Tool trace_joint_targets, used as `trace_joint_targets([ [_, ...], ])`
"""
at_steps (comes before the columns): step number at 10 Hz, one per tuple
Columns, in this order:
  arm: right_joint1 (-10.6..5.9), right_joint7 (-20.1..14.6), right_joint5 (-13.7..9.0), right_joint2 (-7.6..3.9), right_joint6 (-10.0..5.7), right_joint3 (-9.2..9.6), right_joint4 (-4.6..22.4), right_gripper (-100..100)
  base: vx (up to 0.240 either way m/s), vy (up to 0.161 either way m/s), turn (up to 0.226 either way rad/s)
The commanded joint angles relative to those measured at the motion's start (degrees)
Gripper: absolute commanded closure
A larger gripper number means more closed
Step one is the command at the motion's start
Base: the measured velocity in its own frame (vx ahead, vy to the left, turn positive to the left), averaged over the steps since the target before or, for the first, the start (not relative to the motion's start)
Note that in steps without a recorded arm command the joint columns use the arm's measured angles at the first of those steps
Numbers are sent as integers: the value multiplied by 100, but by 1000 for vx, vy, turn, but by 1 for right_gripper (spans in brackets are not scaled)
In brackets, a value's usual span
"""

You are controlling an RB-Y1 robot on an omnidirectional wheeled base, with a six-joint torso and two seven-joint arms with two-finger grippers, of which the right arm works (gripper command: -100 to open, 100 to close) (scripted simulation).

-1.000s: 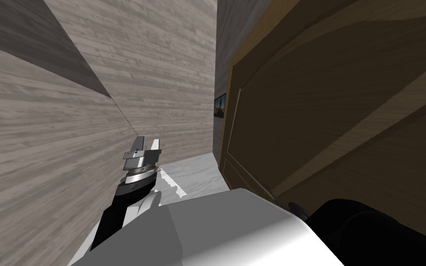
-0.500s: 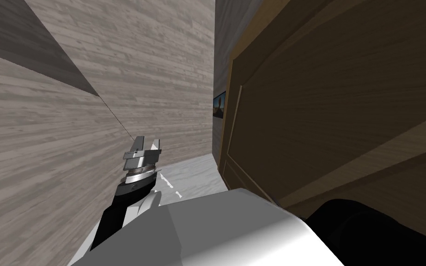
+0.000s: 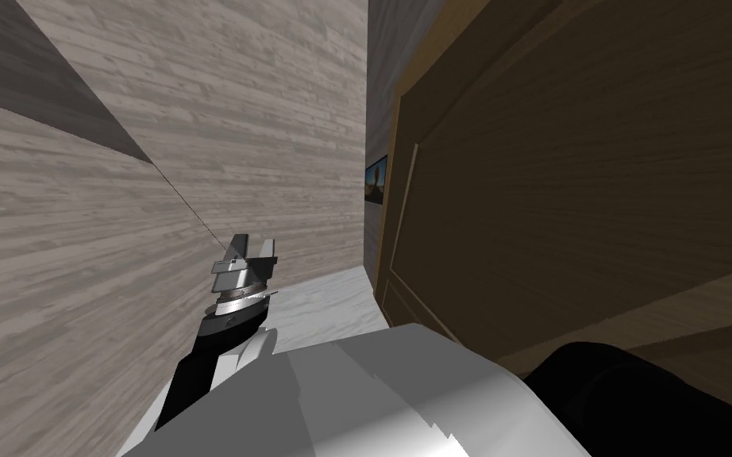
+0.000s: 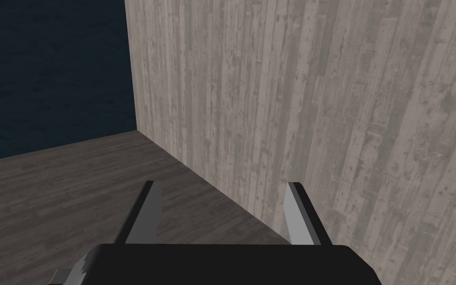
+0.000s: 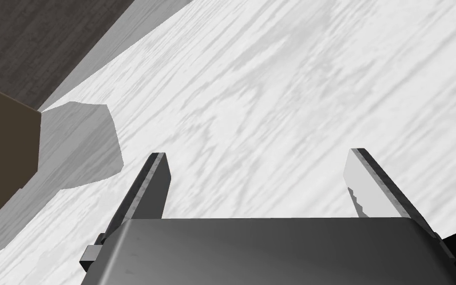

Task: Push the door open

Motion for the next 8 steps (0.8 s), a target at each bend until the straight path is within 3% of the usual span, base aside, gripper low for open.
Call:
trace_joint_targets([
  [1,-60,-94,-164,-35,6,-18,209,-100,82,-32,-10],
  [3,-66,-259,-445,-54,-80,-33,366,-100,101,-27,-19],
  [4,-66,-259,-445,-54,-80,-33,366,-100,104,-32,-12],
  [6,-71,-413,-705,-80,-163,-47,514,-100,80,-41,-18],
  [8,-72,-462,-788,-90,-190,-51,561,-100,100,-53,-3],
])
